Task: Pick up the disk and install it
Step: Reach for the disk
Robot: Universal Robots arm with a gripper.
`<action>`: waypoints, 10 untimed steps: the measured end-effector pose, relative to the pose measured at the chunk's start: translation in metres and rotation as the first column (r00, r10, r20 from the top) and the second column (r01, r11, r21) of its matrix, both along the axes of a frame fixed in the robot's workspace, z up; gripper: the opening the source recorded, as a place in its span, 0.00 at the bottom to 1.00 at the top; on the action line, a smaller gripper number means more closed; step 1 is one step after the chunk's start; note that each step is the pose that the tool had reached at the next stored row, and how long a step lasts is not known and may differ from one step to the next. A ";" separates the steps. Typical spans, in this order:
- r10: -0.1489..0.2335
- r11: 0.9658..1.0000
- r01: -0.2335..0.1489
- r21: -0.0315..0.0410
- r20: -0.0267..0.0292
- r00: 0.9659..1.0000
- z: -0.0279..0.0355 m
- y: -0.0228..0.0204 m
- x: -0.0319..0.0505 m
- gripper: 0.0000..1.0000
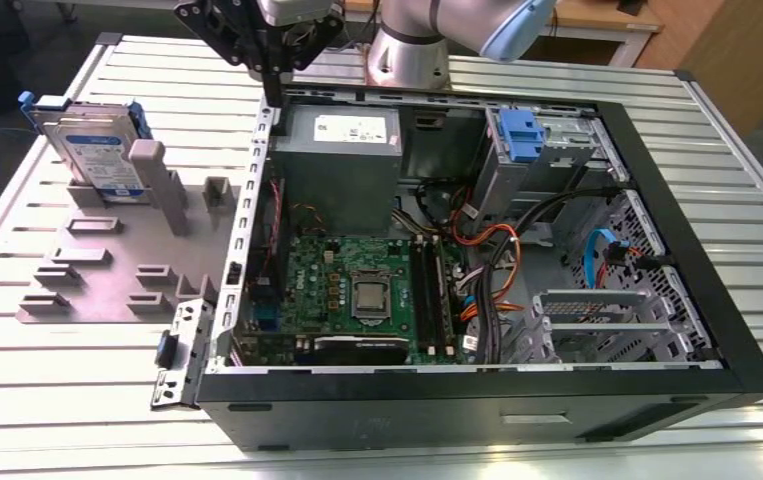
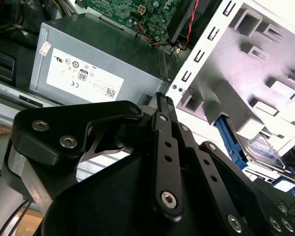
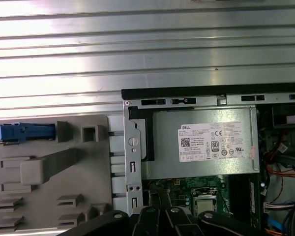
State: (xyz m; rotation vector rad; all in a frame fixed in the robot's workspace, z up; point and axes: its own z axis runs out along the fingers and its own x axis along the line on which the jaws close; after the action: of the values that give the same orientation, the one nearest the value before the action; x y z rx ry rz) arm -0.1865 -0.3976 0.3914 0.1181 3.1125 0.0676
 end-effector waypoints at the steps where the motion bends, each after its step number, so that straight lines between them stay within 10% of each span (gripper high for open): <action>1: 0.000 1.000 0.000 0.000 0.000 1.000 0.0000 0.0000 -0.0007 0.11; 10: 0.000 1.000 0.000 0.000 0.000 1.000 0.0000 0.0000 -0.0047 0.11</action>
State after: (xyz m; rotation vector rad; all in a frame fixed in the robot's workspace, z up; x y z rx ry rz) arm -0.1912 -0.3976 0.3914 0.1180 3.1124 0.0677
